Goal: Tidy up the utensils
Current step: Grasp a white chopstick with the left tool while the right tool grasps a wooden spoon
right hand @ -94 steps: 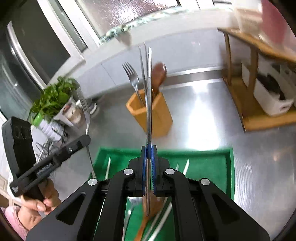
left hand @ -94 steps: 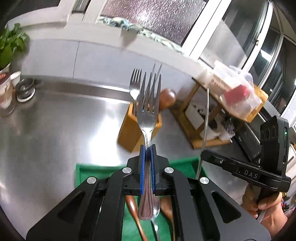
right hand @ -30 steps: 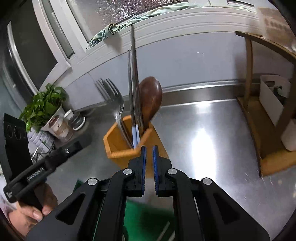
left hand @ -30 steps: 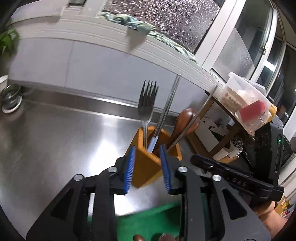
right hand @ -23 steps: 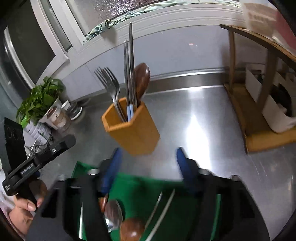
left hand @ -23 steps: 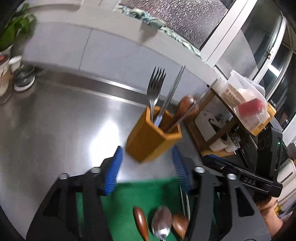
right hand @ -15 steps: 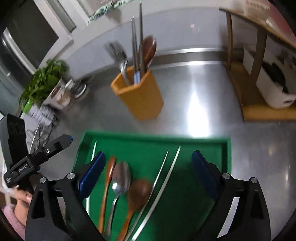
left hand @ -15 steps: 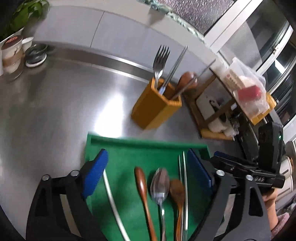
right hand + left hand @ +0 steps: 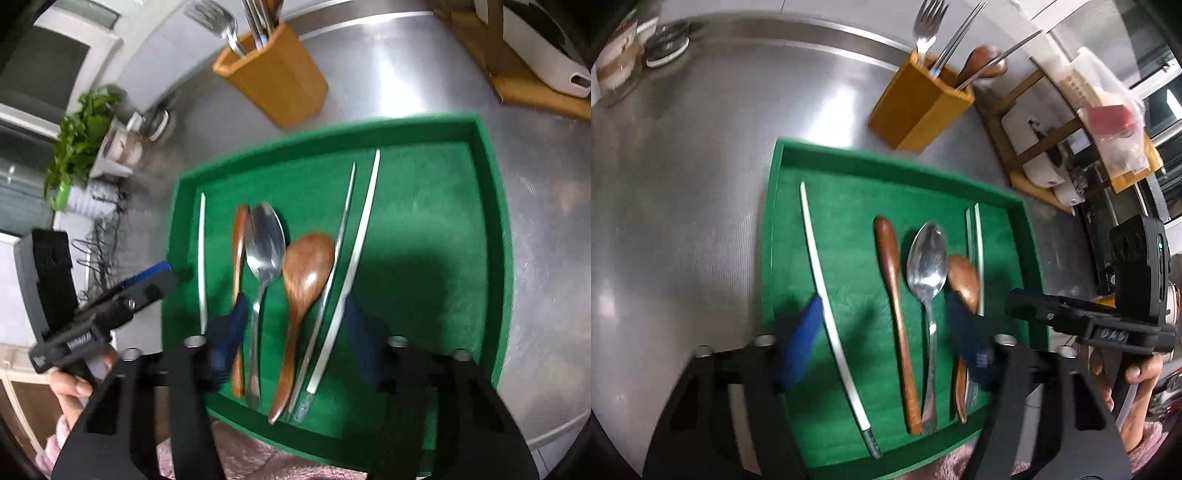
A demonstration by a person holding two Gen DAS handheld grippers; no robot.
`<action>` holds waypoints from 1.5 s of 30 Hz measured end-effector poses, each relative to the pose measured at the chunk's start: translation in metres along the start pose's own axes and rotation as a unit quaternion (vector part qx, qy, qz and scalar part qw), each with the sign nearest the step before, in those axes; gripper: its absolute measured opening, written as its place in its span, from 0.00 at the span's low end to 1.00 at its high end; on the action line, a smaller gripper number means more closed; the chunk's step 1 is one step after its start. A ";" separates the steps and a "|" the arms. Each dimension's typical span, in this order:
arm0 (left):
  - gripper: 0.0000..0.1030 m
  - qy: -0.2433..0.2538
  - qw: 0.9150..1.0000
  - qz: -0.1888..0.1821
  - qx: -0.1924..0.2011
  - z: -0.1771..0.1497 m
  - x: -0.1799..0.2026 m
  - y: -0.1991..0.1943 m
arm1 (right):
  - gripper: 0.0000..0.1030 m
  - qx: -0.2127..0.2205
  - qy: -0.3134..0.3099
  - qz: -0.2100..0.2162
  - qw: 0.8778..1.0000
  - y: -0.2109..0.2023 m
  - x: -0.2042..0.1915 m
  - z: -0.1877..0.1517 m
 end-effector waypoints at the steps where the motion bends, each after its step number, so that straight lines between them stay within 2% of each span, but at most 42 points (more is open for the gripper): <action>1: 0.44 0.000 1.000 0.003 -0.006 -0.002 -0.001 0.002 | 0.24 -0.005 0.004 0.001 1.000 0.003 0.000 -0.002; 3: 0.29 0.005 1.000 0.018 -0.022 -0.006 -0.004 0.007 | 0.16 -0.009 0.010 0.004 1.000 0.008 -0.001 -0.006; 5: 0.19 0.012 0.999 0.038 -0.031 -0.008 -0.008 0.009 | 0.13 -0.014 0.012 0.010 1.000 0.013 -0.005 -0.008; 11: 0.18 0.012 0.997 0.065 -0.048 -0.010 -0.019 0.011 | 0.12 -0.033 0.009 -0.019 0.999 0.026 -0.008 -0.015; 19: 0.17 0.011 0.994 0.081 -0.070 -0.010 -0.021 0.023 | 0.12 -0.040 0.011 -0.033 0.999 0.028 -0.007 -0.015; 22: 0.13 0.023 0.991 0.101 -0.081 -0.008 -0.020 0.025 | 0.12 -0.045 0.012 -0.033 0.998 0.031 -0.007 -0.017; 24: 0.07 0.034 0.988 0.121 -0.091 -0.008 -0.018 0.028 | 0.11 -0.054 0.012 -0.035 0.998 0.035 -0.006 -0.019; 28: 0.06 0.042 0.983 0.138 -0.112 -0.005 -0.015 0.034 | 0.10 -0.054 0.017 -0.031 0.998 0.035 -0.004 -0.018; 32: 0.05 0.041 0.985 0.128 -0.109 -0.003 -0.012 0.036 | 0.09 -0.052 0.022 -0.020 0.998 0.033 -0.001 -0.018; 35: 0.03 -0.012 0.991 0.090 -0.103 -0.003 -0.027 0.032 | 0.09 -0.050 0.026 -0.011 0.998 0.031 0.001 -0.018; 40: 0.00 -0.035 0.995 0.041 -0.088 -0.003 -0.032 0.018 | 0.09 -0.042 0.024 0.001 0.999 0.025 0.001 -0.017; 42: 0.00 -0.026 0.995 0.047 -0.083 -0.002 -0.032 0.014 | 0.09 -0.039 0.023 0.001 0.999 0.024 0.001 -0.017; 45: 0.00 -0.042 0.991 0.065 -0.106 -0.003 -0.040 0.022 | 0.09 -0.036 0.026 0.006 0.999 0.024 -0.001 -0.015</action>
Point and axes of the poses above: each gripper's, at about its wrist camera, not at the fingertips, and y roughly the way its jaws point, x to its right, z to its top, the point moved 3 cm from there along y, roughly the way its jaws point, and after that the axes turned 12 degrees about x, right-handed, at the moved point
